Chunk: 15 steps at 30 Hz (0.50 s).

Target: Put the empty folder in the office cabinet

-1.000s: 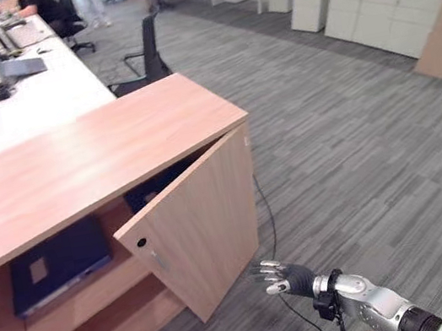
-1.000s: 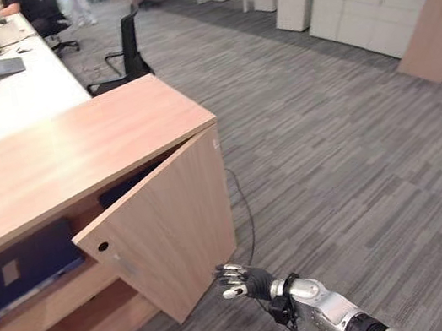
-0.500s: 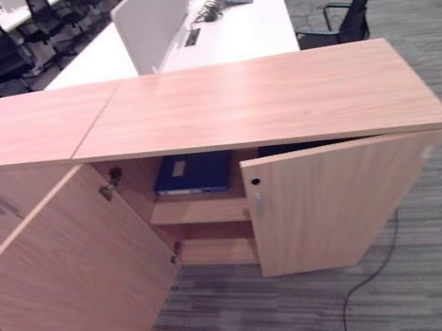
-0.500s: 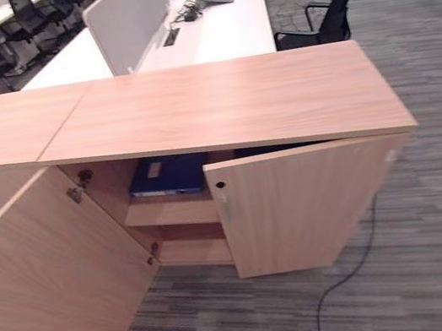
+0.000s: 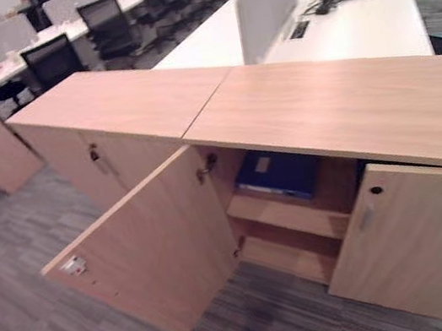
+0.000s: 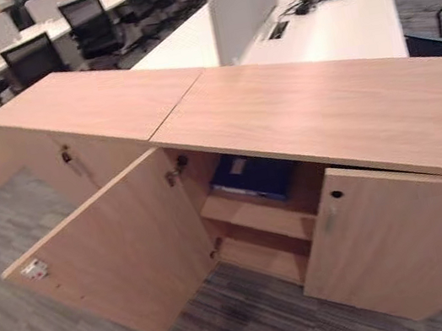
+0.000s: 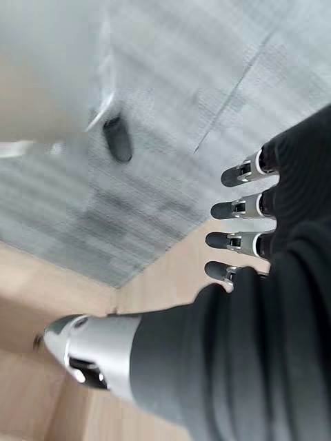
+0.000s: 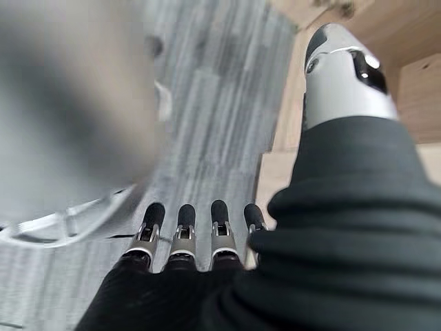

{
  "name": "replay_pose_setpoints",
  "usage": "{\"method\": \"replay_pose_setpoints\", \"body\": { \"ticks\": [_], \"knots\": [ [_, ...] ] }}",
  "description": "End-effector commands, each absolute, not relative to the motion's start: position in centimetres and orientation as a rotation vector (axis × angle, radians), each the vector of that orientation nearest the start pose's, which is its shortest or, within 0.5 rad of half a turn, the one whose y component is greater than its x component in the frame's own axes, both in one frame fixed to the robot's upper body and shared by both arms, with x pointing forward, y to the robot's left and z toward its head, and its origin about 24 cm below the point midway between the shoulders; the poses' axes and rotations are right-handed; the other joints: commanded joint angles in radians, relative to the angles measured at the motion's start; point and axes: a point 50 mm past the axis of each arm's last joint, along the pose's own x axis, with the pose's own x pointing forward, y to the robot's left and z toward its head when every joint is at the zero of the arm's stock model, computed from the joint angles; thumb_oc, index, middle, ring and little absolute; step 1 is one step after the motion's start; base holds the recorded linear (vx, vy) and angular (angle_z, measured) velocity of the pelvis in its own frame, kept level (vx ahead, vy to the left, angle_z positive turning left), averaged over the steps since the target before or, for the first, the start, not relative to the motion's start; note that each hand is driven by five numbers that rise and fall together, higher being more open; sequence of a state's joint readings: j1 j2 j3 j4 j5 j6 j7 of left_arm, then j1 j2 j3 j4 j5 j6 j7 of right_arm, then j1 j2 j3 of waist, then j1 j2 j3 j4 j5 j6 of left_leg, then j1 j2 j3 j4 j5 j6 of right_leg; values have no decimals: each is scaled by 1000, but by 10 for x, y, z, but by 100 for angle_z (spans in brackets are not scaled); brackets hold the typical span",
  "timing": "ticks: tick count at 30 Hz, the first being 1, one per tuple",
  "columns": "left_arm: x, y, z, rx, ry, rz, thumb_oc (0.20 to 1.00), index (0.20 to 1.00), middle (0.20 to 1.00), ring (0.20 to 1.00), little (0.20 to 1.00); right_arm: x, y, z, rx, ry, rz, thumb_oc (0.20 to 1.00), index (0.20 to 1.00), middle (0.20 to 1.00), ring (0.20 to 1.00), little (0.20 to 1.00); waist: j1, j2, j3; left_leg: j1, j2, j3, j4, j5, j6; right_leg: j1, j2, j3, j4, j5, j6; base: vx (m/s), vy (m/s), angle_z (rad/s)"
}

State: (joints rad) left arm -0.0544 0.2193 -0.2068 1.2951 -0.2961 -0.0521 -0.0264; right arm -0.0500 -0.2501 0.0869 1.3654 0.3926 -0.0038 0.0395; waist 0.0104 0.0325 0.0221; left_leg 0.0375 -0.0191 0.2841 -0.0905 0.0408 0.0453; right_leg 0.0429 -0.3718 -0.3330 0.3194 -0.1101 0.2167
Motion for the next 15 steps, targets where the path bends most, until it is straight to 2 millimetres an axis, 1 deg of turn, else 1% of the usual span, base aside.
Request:
{"method": "replay_pose_setpoints", "body": {
  "ticks": [1, 2, 3, 5, 7, 8, 10, 11, 15],
  "knots": [
    [122, 211, -159, 87, 1124, 87, 1000, 1000, 1000, 1000, 1000, 88, -235, -164, 146, 1226, -344, 1000, 1000, 1000, 1000, 1000, -27, 4, 7, -73, 39, -2, 3, 7, -61, -4, 153, 42, -150, 30, -64, -35, -77, 65],
    [129, 212, -156, 109, 1103, 87, 1000, 1000, 1000, 1000, 1000, 92, -234, -163, 166, 1204, -358, 1000, 1000, 1000, 1000, 1000, -36, -2, 25, -72, 33, -37, 3, 12, -63, -34, 206, 106, -187, 32, -76, 8, -102, 58],
    [131, 214, -156, 118, 1103, 89, 1000, 1000, 1000, 1000, 1000, 92, -234, -163, 176, 1201, -365, 1000, 1000, 1000, 1000, 1000, -36, -5, 28, -68, 33, -49, 3, 14, -65, -27, 211, 99, -203, 32, -76, 13, -145, 50],
    [132, 213, -155, 95, 1092, 120, 1000, 1000, 1000, 1000, 1000, 83, -231, -165, 184, 1221, -371, 1000, 1000, 1000, 1000, 1000, -35, -20, 29, -60, 33, -68, 3, 16, -71, 2, 226, 82, -237, 31, -80, -1, -176, 70],
    [133, 218, -154, 42, 1074, 176, 1000, 1000, 1000, 1000, 1000, 73, -231, -168, 186, 1252, -380, 1000, 1000, 1000, 1000, 1000, -30, -28, 21, -70, 47, -73, 3, 30, -86, 26, 249, 71, -290, 39, -87, -11, -235, 45],
    [131, 219, -155, 18, 1075, 197, 1000, 1000, 1000, 1000, 1000, 68, -231, -168, 188, 1267, -390, 1000, 1000, 1000, 1000, 1000, -29, -32, 18, -69, 54, -78, 3, 36, -95, 47, 258, 62, -322, 45, -88, 1, -256, 31],
    [122, 223, -156, 11, 1094, 225, 1000, 1000, 1000, 1000, 1000, 57, -233, -170, 203, 1291, -417, 1000, 1000, 1000, 1000, 1000, -23, -40, 17, -70, 74, -86, 12, 50, -108, 75, 282, 66, -369, 51, -98, -26, -255, 19],
    [117, 231, -156, 49, 1110, 235, 1000, 1000, 1000, 1000, 1000, 50, -243, -168, 200, 1301, -454, 1000, 1000, 1000, 1000, 1000, -18, -47, 25, -88, 93, -96, 59, 51, -119, 93, 295, 64, -396, 55, -110, -81, -245, 8],
    [127, 261, -144, 125, 1058, 299, 1000, 1000, 1000, 1000, 1000, 48, -275, -159, 183, 1254, -568, 1000, 1000, 1000, 1000, 1000, -15, -49, 21, -105, 114, -103, 72, 62, -134, 97, 311, 55, -407, 40, -116, -42, -122, -4]
  ]
}}
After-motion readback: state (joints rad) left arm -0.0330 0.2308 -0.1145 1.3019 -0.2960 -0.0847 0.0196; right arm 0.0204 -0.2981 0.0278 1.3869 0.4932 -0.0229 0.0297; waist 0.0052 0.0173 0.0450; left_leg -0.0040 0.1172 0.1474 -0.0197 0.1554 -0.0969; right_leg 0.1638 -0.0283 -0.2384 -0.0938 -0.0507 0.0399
